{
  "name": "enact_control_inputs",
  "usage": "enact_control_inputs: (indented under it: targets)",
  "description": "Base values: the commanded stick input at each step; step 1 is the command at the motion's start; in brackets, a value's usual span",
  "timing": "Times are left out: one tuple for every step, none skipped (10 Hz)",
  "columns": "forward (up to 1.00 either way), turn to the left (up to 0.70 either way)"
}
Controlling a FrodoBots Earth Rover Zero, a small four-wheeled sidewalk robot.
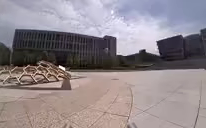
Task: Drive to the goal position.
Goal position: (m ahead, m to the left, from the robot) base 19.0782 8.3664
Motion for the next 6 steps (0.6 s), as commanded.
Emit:
enact_control_inputs:
  targets:
    - [0.45,0.24]
    - [0.45,0.24]
    - [0.45,0.23]
    - [0.45,0.21]
    - [0.45,0.2]
    - [0.45,0.05]
